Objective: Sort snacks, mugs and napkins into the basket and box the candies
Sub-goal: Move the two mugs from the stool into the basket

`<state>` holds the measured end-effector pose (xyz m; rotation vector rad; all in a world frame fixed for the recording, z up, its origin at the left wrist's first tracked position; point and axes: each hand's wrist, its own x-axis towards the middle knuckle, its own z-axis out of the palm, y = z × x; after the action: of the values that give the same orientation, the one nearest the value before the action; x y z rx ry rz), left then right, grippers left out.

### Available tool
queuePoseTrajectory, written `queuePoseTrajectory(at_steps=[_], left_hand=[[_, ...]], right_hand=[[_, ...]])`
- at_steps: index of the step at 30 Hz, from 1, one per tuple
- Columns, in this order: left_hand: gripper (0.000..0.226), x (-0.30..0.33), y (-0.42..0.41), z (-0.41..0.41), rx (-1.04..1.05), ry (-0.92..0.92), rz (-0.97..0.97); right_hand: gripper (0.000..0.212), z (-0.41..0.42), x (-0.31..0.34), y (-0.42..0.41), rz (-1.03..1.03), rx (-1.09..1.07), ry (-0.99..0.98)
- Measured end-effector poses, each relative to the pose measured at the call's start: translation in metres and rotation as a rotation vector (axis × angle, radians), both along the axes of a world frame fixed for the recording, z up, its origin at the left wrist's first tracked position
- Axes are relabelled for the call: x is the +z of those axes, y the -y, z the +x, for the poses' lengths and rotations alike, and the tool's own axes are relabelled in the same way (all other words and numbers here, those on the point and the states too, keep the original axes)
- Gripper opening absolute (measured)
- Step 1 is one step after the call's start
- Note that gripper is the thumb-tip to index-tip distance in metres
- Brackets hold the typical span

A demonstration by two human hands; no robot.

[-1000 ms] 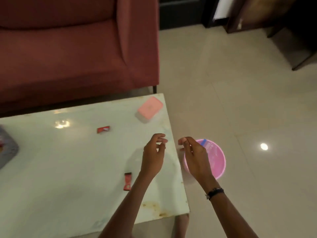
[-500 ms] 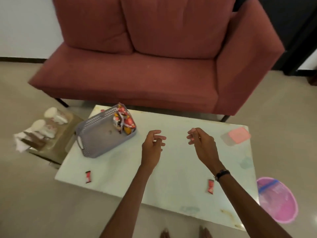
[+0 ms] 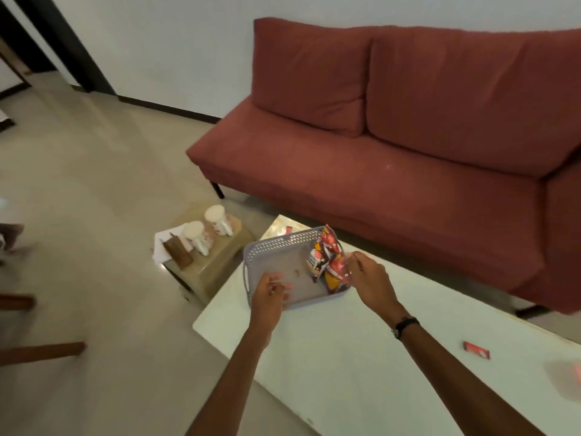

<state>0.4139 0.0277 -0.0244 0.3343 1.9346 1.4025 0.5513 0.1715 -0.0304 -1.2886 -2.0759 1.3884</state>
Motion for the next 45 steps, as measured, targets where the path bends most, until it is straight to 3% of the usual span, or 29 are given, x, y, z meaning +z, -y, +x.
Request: queuePoseTrajectory(at_steps=[8,13,20,23,26,31,38,45], left_hand=[[0.015,-0.044,0.022,-0.126,0.147,0.051,-0.027],[0.013,-0.1,0.028,-0.221,0.235,0.017,-0.069],[0.019,-0.181,0.011,-0.338,0.215,-0.208,-0.211],[0.022,-0.209,-0.004,-0.368,0.193,-0.221,-0.189],[0.023,-0.225,-0.015,-0.382,0.234,-0.144,-0.171],[0.021,-0.245,-0.023,-0.398,0.259,-0.152,-0.148],[0.016,-0.244,-0.019,-0.403,0.224,-0.321,-0.147],[0.015,-0.209,-0.012,-0.387,-0.083,-0.496,-0.153]], right_hand=[[0.035,-0.153,-0.034,0.012,-0.058,0.166,-0.048],[0.031,-0.26,-0.098,0.02,-0.064,0.211,0.003],[0.023,-0.408,-0.187,0.02,0.03,0.187,0.044],[0.032,-0.447,-0.209,0.012,0.064,0.138,0.039],[0.036,-0.47,-0.227,0.002,0.035,0.12,0.062],[0.019,-0.487,-0.247,-0.011,0.036,0.131,0.094],[0.014,-0.49,-0.247,-0.004,0.033,0.16,0.058],[0.009,-0.423,-0.205,0.027,0.014,-0.141,-0.124]])
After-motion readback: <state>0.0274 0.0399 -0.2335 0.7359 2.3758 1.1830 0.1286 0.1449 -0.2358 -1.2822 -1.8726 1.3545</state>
